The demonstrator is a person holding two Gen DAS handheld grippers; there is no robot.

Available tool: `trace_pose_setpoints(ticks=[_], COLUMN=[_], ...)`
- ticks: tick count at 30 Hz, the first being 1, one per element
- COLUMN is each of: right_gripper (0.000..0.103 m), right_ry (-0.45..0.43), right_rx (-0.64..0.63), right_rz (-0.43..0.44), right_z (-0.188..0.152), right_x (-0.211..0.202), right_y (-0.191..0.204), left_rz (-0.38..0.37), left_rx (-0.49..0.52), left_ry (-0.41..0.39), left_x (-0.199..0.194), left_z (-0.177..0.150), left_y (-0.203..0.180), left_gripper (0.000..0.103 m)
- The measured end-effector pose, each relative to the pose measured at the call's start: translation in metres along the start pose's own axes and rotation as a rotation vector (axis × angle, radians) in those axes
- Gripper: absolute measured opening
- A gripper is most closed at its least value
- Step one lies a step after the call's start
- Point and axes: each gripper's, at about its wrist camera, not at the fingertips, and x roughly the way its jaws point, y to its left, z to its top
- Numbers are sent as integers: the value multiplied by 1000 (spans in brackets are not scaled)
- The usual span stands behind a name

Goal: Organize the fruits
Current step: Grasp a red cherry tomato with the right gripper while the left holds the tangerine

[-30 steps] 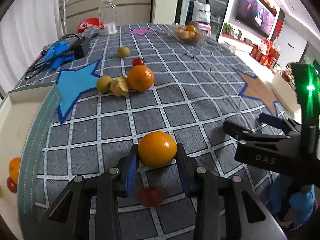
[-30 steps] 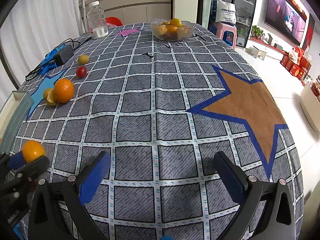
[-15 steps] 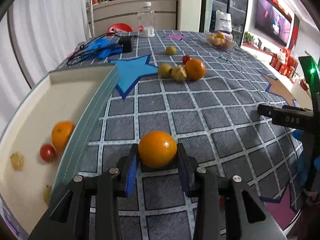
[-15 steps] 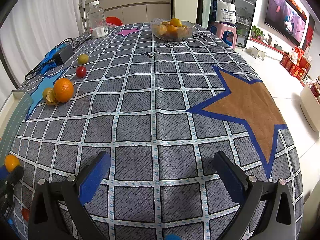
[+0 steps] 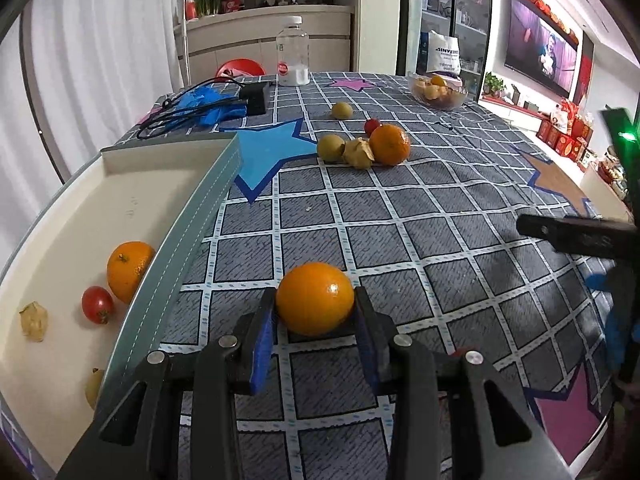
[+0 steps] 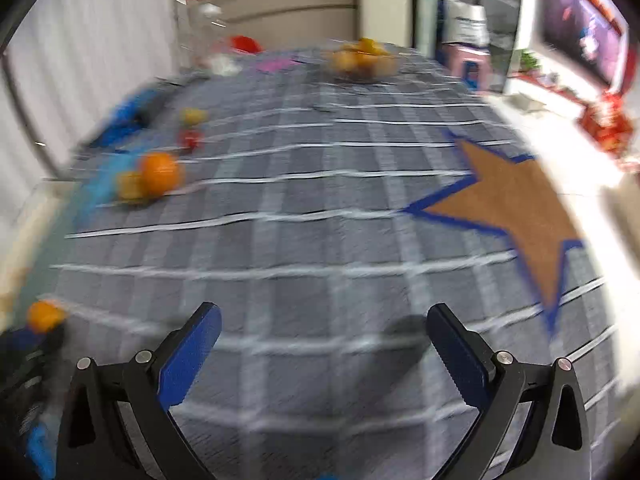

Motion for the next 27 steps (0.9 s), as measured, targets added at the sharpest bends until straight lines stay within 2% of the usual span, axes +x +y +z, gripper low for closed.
trace_pose_setpoints(ticks=[2, 3, 7, 13, 15, 17, 18, 19, 20, 22, 27], right_gripper=[103, 103, 103, 102, 91, 70, 67, 59, 40, 23, 23], right_ry=[-18, -26, -62, -70, -67, -51, -40, -47, -47, -46, -53], right_rx=[-46, -77, -291, -442, -477, -507, -519, -524, -527, -521, -472], right_rz=[106, 121, 141, 175, 173, 175, 175, 180, 184, 201, 195], right_z=[-11, -16, -40, -57, -60, -62, -64, -65, -66, -67, -66], right_x=[-13, -17, -30, -28, -25, -21, -19, -19, -19, -19, -22], right_y=[16, 24, 71, 115, 124, 132, 135, 137, 139, 140, 131], left_rz=[-9, -13, -20, -49, -62, -65, -63, -61, -61, -61, -46], left_rx=[-16, -23, -38, -95, -110, -115, -116, -117, -118, -116, -99], left_ry=[1, 2, 3, 3, 5, 5, 4, 4, 4, 4, 3], left_x=[0, 0, 0, 0, 0, 0, 0, 0, 0, 0, 1], left_z=[1, 1, 1, 2, 2, 2, 2, 2, 2, 2, 2], left_y=[3, 4, 7, 17, 19, 20, 20, 20, 20, 20, 18], left_gripper=[40, 40, 40, 40, 40, 40, 40, 40, 40, 40, 40])
